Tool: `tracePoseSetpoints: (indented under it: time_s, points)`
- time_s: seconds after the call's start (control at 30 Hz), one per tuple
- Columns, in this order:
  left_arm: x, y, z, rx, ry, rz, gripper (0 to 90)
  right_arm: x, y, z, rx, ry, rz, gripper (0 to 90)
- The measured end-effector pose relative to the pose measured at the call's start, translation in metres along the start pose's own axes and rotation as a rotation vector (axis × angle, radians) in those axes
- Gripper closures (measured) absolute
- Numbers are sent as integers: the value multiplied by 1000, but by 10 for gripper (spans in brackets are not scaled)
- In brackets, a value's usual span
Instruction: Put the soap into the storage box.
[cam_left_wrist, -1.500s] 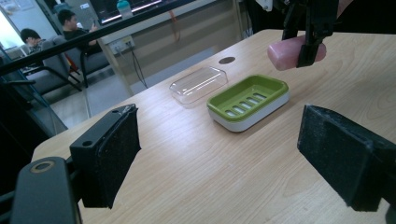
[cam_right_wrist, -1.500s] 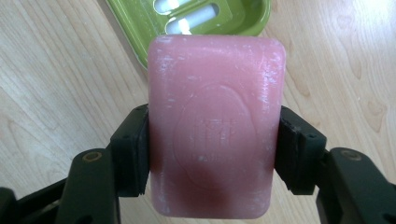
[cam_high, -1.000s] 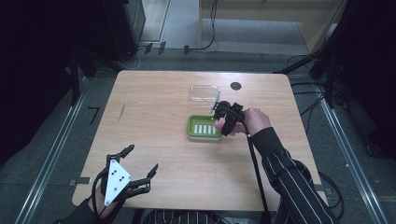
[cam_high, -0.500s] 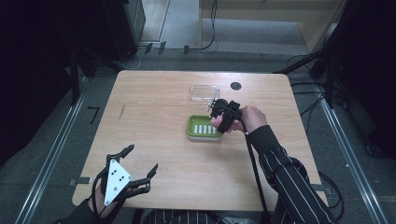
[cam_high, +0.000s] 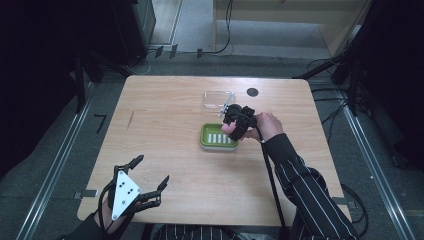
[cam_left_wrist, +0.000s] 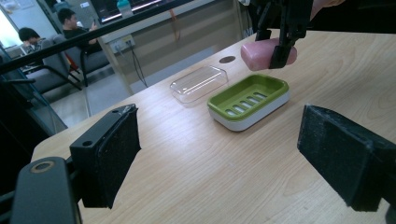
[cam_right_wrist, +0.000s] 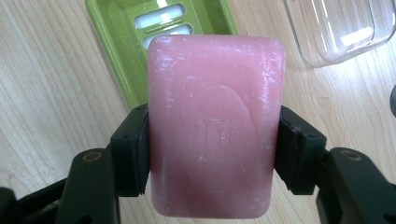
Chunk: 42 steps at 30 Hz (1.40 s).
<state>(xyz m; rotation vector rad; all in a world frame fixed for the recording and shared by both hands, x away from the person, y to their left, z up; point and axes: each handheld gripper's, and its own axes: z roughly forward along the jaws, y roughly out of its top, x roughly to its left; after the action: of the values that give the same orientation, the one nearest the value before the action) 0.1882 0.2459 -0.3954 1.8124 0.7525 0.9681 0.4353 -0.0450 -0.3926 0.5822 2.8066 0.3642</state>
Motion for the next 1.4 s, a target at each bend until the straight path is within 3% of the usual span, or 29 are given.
tracePoseSetpoints:
  time_s: [0.6,1.4]
  points:
    - [0,0,0,-3,1,-4,132,-2,13,7,-32,26,-29,385]
    - [0,0,0,-3,0,-5,133,-6,24,23,-46,73,-26,385]
